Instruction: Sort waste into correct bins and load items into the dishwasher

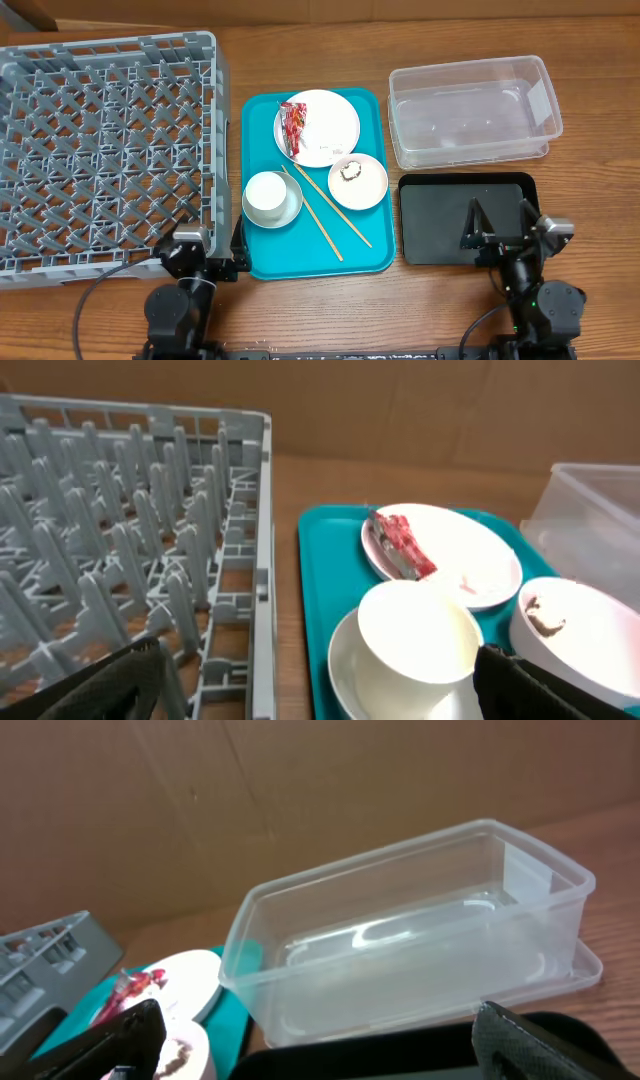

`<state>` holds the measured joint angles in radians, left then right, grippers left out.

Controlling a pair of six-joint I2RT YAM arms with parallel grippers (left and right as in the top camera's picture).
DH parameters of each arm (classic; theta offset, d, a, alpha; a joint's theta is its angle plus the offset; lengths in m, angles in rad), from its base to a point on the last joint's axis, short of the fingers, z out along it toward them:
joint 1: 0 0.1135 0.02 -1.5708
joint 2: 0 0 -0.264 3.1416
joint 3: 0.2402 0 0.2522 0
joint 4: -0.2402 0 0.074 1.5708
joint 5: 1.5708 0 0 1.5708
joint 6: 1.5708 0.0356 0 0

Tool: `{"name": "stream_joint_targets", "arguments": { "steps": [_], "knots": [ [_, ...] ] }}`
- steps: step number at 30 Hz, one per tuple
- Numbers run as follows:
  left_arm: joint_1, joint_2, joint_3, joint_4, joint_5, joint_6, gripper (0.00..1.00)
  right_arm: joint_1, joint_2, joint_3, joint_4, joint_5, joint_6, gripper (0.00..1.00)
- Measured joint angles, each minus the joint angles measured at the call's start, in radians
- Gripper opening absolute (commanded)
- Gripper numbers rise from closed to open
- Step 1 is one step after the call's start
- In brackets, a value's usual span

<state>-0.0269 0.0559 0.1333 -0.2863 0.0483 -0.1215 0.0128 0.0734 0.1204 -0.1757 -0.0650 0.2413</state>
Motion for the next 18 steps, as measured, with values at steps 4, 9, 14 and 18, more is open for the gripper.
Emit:
{"name": "stream_joint_targets", "arguments": {
  "steps": [4, 9, 14, 18],
  "knots": [
    [0.000, 0.138, 0.155, -0.097, 0.000, -0.003, 1.00, 0.000, 0.130, 0.135, -0.061, -0.020, 0.008, 1.00],
    [0.000, 0.458, 0.456, -0.312, 0.008, -0.007, 1.00, 0.000, 0.451, 0.448, -0.258, -0.051, 0.009, 1.00],
    [0.000, 0.739, 0.692, -0.565, 0.011, -0.007, 1.00, -0.003, 0.720, 0.738, -0.506, -0.110, -0.033, 1.00],
    [0.000, 0.885, 0.832, -0.716, 0.012, -0.007, 1.00, -0.005, 0.867, 0.857, -0.620, -0.129, -0.048, 1.00]
  ]
}}
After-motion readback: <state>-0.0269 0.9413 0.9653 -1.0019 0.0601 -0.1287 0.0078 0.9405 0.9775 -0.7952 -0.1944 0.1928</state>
